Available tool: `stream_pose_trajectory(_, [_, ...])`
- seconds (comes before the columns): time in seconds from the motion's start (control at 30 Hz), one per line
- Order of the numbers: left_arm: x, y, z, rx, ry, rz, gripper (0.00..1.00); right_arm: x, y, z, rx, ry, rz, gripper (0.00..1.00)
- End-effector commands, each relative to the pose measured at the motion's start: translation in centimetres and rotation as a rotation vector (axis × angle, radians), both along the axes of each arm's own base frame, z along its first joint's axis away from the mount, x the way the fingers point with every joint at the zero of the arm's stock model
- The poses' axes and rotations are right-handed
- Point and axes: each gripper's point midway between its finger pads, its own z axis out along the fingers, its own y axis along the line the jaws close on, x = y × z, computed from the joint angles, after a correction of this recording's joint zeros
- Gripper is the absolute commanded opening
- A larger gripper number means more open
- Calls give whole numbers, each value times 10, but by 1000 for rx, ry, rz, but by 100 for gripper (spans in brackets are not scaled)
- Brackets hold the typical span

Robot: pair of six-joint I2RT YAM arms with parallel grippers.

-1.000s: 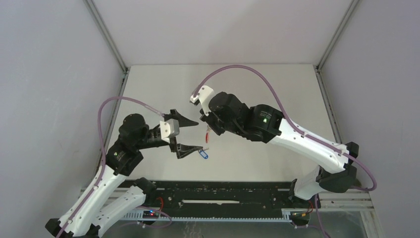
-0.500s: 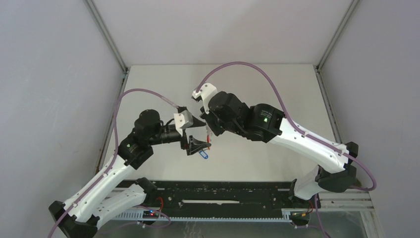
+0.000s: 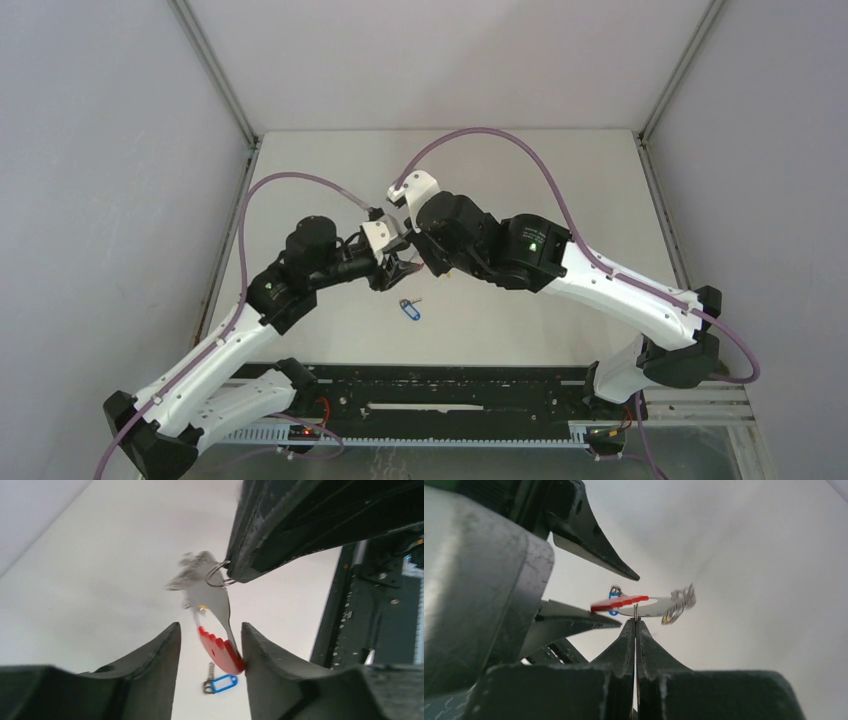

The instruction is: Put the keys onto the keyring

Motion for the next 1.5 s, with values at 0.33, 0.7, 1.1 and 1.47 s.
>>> stream_pose_trajectory(0.33, [-10, 8, 23, 56, -196, -85, 0, -3, -3, -4, 176, 172, 5, 0])
stream_pose_trajectory(0.7, [-32, 5, 35, 15, -190, -179, 37, -15, -3, -13, 167, 341, 132, 0])
stream_pose_trajectory(1.1, [-94, 12, 75, -62, -91, -403, 63, -43, -9, -7, 39, 374, 389, 0])
stream_pose_trajectory(1.47, [-75, 6, 62, -9, -15, -372, 48, -61, 6, 5, 21, 315, 507, 0])
